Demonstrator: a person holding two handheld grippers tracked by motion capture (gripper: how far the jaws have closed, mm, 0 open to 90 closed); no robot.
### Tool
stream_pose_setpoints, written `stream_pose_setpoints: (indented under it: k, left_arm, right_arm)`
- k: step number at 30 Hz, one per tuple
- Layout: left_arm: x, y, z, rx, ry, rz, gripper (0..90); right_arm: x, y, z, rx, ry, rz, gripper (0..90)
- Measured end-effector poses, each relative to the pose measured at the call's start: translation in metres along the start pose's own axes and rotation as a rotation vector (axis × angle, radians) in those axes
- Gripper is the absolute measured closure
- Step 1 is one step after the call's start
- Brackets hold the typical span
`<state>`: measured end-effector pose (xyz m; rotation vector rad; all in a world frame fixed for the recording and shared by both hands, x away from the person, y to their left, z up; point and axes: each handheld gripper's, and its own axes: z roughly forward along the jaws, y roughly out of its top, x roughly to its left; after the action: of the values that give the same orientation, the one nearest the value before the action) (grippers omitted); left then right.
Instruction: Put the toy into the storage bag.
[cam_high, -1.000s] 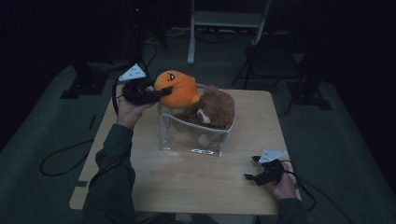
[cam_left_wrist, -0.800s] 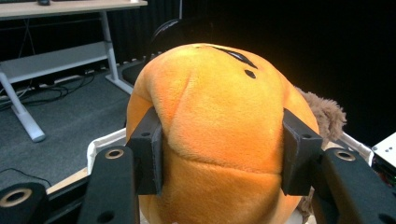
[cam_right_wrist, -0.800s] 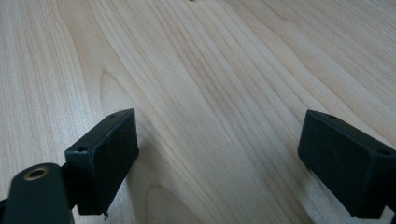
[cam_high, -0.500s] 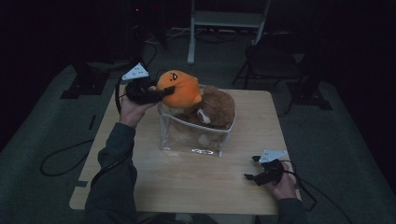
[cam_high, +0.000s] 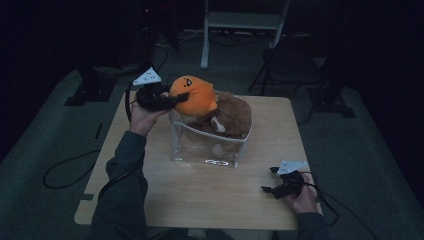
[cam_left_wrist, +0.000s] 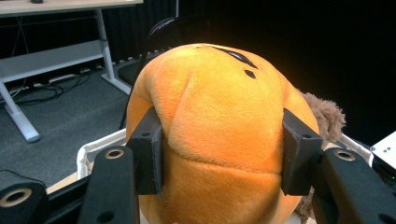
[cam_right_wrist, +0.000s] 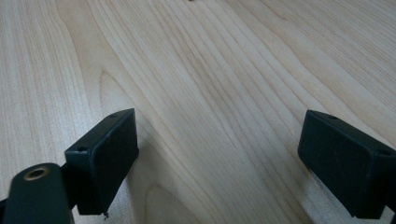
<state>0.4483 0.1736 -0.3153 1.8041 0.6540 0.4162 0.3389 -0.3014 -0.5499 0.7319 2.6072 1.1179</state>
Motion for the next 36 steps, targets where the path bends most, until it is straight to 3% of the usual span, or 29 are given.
stream_pose_setpoints:
  k: [20, 36]
  left_arm:
    - [-0.001, -0.005, 0.016, 0.04, -0.011, -0.009, 45.3]
    - [0.004, -0.012, 0.028, 0.106, 0.03, -0.022, 45.2]
  right_arm:
    - [0.0, 0.0, 0.0, 0.0, 0.0, 0.0, 11.5]
    - [0.0, 0.0, 0.0, 0.001, -0.002, 0.002, 11.5]
